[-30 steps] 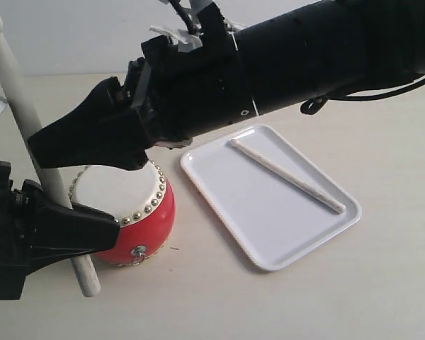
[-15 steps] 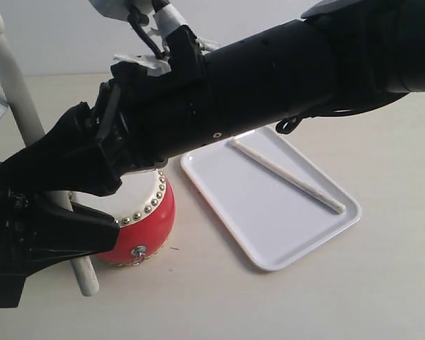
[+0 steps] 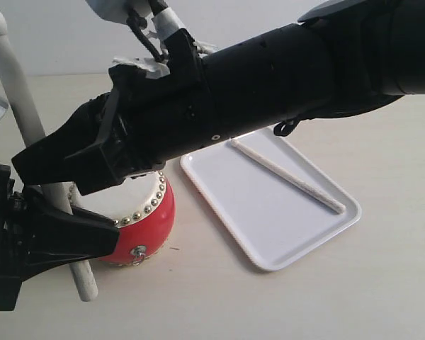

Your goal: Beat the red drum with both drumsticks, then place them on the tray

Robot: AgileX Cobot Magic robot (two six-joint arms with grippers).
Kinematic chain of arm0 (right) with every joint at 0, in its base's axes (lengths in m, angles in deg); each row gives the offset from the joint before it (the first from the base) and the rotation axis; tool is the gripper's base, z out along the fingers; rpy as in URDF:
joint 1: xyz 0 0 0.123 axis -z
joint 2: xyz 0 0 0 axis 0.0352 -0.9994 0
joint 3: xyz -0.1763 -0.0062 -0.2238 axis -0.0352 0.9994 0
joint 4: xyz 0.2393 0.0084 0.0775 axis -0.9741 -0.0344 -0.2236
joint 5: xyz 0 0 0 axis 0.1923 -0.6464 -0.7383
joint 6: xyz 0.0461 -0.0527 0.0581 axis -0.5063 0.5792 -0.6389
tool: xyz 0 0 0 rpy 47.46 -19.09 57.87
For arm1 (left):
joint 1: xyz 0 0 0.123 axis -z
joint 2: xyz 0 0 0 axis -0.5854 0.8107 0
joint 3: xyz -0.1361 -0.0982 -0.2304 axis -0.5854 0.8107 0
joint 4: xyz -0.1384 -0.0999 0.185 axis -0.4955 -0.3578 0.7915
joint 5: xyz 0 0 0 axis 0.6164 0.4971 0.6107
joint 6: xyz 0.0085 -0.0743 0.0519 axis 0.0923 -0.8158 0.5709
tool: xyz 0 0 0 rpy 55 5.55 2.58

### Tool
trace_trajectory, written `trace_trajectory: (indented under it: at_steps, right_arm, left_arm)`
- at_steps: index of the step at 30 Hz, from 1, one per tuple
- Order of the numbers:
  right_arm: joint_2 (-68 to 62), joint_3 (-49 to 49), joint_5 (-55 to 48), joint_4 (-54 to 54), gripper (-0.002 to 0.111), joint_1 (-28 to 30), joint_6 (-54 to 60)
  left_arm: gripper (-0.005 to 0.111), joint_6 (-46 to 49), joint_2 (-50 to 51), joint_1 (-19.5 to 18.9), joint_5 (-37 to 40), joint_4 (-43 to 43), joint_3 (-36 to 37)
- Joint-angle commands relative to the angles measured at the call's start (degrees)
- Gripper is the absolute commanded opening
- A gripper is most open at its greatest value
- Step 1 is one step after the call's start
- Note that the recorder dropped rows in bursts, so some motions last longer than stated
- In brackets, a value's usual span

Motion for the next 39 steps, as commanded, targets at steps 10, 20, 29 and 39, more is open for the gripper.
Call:
trace_trajectory:
  at_steps: [10, 20, 29, 39]
  right_arm:
    - [0.0, 0.1, 5.8, 1.3, 0.0, 1.9, -6.4]
    - [0.0, -1.5, 6.3, 15.8, 0.0, 23.6, -22.2]
    - [-7.7, -18.7, -9.6, 74.8, 0.0, 23.3, -60.6]
    - [-20.1, -24.8, -16.4, 84.4, 0.0, 16.6, -62.3]
  left_arm:
    - [0.064, 0.1, -0.5, 0.1, 1.2, -0.5, 0.2]
    - [0.0, -4.1, -8.9, 0.1, 0.6, 1.1, -1.3]
    - [0.0, -14.8, -11.9, 0.1, 0.6, 8.9, -4.6]
    - [0.0, -16.4, -11.9, 0.1, 1.4, 8.8, -4.6]
